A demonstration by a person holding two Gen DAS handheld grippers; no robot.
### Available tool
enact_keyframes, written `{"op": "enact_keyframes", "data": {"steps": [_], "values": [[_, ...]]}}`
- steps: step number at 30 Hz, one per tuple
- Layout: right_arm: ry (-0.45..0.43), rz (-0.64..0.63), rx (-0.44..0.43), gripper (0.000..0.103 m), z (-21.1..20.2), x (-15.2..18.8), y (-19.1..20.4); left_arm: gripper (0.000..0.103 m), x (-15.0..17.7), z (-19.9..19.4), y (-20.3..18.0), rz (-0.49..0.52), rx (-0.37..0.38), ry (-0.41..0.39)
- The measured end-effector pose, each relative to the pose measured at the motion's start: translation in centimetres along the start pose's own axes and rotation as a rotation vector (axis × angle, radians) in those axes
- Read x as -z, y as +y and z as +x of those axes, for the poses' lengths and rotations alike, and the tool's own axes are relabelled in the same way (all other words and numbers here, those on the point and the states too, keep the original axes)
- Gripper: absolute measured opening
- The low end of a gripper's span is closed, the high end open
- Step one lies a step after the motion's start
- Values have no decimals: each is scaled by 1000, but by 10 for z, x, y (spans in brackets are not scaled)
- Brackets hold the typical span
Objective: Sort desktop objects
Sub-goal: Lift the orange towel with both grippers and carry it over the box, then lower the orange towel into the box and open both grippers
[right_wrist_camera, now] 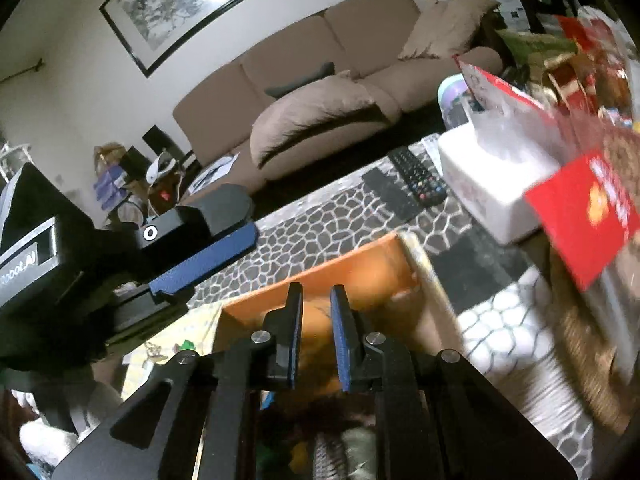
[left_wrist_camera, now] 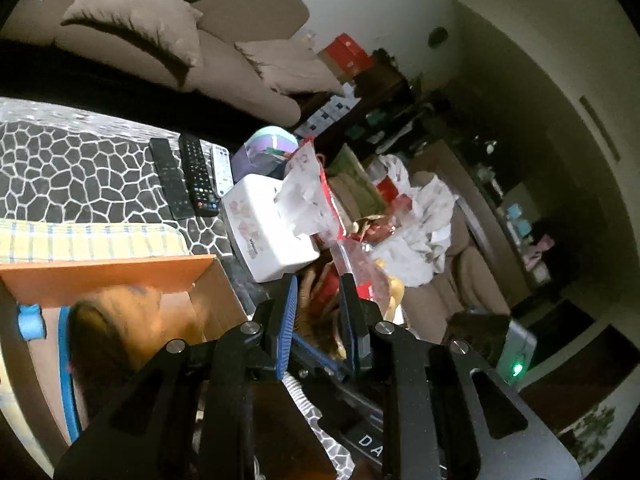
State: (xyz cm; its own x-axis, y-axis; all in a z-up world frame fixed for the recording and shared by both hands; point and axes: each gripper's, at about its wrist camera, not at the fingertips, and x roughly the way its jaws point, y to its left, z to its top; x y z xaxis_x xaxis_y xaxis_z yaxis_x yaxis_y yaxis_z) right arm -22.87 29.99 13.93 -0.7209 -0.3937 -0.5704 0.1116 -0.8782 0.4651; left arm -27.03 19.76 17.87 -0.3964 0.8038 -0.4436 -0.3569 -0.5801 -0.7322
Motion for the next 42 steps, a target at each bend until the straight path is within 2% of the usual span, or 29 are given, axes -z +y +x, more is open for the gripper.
{"op": "enact_keyframes", "data": {"steps": [2, 5, 10, 14, 23, 29, 35, 39, 41, 42], "values": [[27, -32, 20, 15, 5, -7, -3, 19, 1, 1, 1, 27, -37, 6], [73, -88, 76, 15, 12, -8, -6, 19, 4, -3, 17, 47, -149, 53], [125, -125, 80, 15, 20, 2, -6, 19, 19, -16, 52, 29, -270, 101], [167, -159, 99, 15, 30, 15, 4, 19, 34, -32, 65, 37, -334, 127], [260, -189, 137, 15, 50, 46, 27, 19, 50, -53, 59, 75, -405, 162], [274, -196, 160, 15, 44, 55, 33, 21, 59, -63, 54, 85, -438, 173], [276, -218, 186, 15, 34, 62, 43, 25, 74, -76, 50, 117, -510, 180], [279, -224, 198, 19, 29, 68, 48, 31, 84, -88, 49, 139, -558, 179], [284, -224, 203, 26, 26, 71, 51, 35, 88, -94, 48, 149, -571, 177], [285, -223, 205, 34, 25, 72, 52, 40, 91, -97, 48, 151, -577, 174]]}}
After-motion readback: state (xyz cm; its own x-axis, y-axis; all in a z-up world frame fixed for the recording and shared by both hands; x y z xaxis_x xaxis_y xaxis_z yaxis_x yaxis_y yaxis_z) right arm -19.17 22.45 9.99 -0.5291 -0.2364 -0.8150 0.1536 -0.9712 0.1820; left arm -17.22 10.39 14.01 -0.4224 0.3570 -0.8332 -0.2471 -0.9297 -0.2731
